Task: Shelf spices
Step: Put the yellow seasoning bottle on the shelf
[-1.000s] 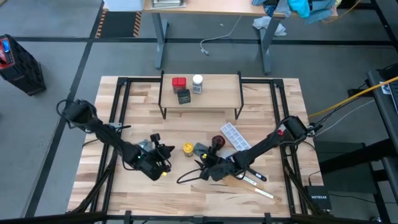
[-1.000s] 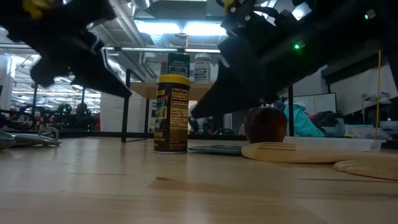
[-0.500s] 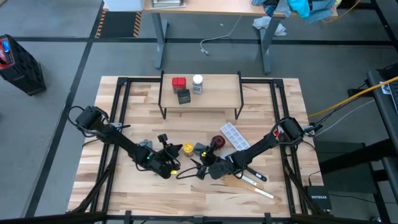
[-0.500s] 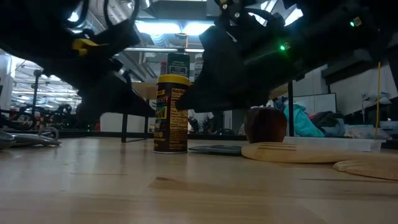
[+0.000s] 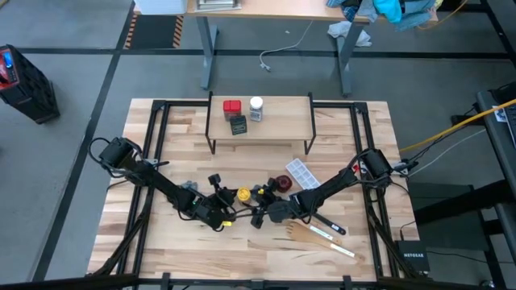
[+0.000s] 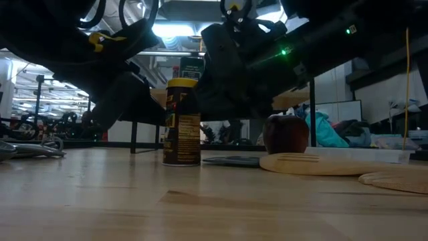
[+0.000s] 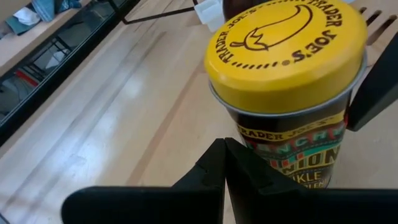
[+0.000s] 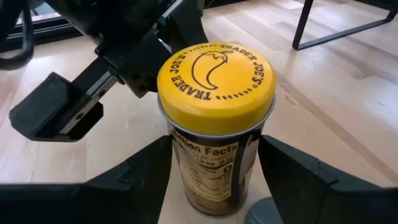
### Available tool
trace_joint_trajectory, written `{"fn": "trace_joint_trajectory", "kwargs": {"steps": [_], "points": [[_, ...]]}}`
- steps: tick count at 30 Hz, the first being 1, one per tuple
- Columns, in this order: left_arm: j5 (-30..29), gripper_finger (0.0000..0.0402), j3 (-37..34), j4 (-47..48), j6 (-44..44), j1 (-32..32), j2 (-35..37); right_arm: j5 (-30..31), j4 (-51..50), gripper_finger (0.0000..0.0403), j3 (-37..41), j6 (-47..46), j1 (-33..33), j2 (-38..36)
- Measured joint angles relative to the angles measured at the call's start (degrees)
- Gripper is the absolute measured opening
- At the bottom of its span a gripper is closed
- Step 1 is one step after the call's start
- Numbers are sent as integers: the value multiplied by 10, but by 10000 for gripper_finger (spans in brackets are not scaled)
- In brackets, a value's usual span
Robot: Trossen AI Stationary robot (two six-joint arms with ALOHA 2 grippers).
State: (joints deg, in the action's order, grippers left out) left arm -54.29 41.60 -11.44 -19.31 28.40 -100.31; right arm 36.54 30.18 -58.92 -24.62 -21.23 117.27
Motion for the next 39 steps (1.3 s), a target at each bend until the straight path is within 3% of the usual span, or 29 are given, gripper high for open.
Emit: {"fn": "trace_joint_trajectory", "kwargs": {"steps": [13,21,39], "points": [[29,3,0,4,-25,2,0,-22,-15,244,-1,0,-6,0],[41,2,0,7,-65,36,0,-35,-12,244,-1,-9,-10,0],[46,1,0,24,-136,65,0,-111,2,244,-1,-22,-9,0]]}}
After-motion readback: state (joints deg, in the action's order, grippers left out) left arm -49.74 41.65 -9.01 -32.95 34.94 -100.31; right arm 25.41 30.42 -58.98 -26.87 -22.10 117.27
